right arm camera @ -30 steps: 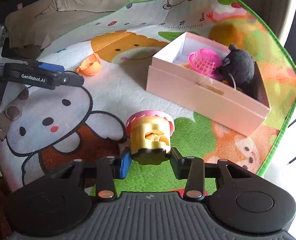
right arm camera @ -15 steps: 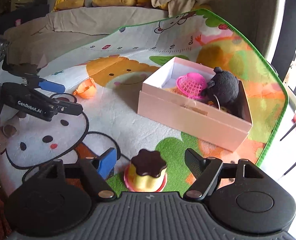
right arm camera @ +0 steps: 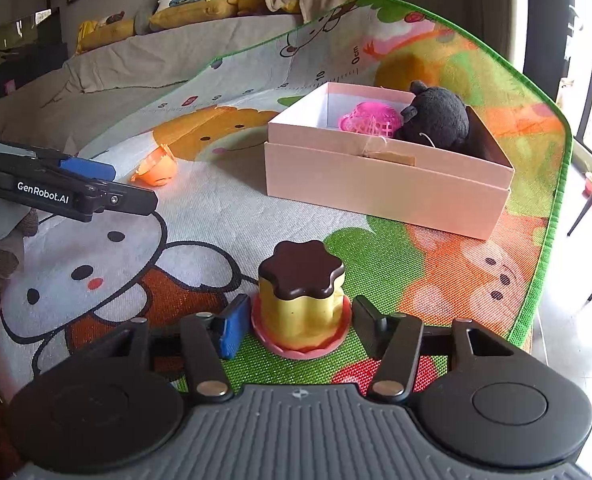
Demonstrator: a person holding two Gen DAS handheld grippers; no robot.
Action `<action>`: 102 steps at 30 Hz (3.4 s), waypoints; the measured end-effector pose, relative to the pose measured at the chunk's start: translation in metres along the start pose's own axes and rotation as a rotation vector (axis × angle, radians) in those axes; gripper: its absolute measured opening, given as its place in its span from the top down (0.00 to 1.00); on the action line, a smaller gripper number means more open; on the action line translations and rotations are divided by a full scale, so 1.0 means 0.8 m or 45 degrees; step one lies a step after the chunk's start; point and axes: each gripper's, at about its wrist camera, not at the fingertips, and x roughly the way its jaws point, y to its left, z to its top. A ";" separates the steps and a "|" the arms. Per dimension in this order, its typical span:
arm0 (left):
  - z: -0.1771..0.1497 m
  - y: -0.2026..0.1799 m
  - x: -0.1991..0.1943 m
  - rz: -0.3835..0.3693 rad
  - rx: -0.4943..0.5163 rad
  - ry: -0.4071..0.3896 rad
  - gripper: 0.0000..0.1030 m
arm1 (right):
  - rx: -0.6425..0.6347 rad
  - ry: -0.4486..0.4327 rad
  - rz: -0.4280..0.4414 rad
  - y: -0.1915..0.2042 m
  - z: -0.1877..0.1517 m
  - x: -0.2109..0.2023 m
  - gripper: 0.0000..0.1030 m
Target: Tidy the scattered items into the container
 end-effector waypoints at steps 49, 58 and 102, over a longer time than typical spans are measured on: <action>-0.011 -0.105 -0.014 -0.352 0.213 0.137 0.42 | 0.048 0.045 -0.001 -0.025 -0.010 -0.027 0.48; -0.019 -0.110 -0.006 -0.353 0.224 0.174 0.42 | 0.017 0.049 -0.010 -0.029 -0.014 -0.022 0.41; 0.239 -0.070 0.224 -0.320 0.185 -0.014 0.30 | -0.077 -0.054 0.077 -0.089 0.184 0.112 0.46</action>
